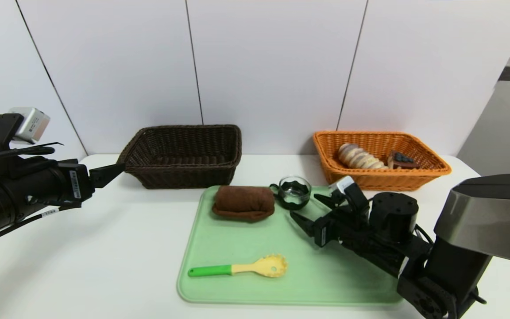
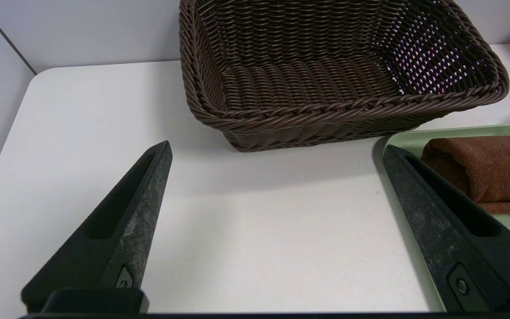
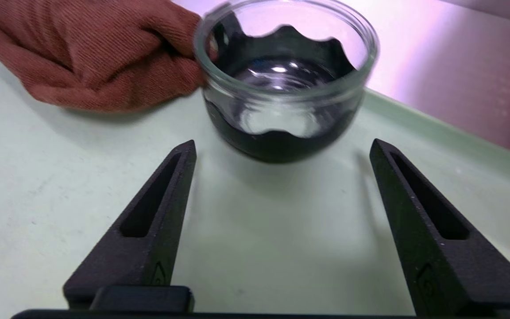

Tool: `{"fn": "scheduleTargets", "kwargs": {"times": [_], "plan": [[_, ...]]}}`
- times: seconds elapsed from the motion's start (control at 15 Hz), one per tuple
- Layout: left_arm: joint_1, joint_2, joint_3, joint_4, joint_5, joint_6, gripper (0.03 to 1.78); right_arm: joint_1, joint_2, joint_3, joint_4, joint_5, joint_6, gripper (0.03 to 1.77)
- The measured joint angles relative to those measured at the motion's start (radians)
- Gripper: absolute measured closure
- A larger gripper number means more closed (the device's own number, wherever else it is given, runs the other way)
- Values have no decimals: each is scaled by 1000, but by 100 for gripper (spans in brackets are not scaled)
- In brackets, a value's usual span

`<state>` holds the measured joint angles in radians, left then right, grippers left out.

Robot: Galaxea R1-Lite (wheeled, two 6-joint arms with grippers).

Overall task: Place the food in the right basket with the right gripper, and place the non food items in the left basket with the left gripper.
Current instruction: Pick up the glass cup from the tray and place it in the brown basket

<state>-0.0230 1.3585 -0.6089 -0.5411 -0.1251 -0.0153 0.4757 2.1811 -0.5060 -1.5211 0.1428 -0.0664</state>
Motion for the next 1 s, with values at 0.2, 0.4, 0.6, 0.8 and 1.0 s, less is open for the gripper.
{"fn": "scheduleTargets", "kwargs": {"times": [0.2,0.4,0.6,0.8,1.0], "plan": [[0,-1,0,0,1,0,12,7,13,-52,0,2,0,30],[0,-1,0,0,1,-1,12,7,38,-104,0,2,1,24],[0,-1,0,0,1,-4,12,3,68,-150,0,2,8,19],[0,-1,2,0,2,-4,12,0,94,-176,0,2,43,16],[0,-1,4,0,2,-3,12,-2,110,-180,0,0,46,14]]}}
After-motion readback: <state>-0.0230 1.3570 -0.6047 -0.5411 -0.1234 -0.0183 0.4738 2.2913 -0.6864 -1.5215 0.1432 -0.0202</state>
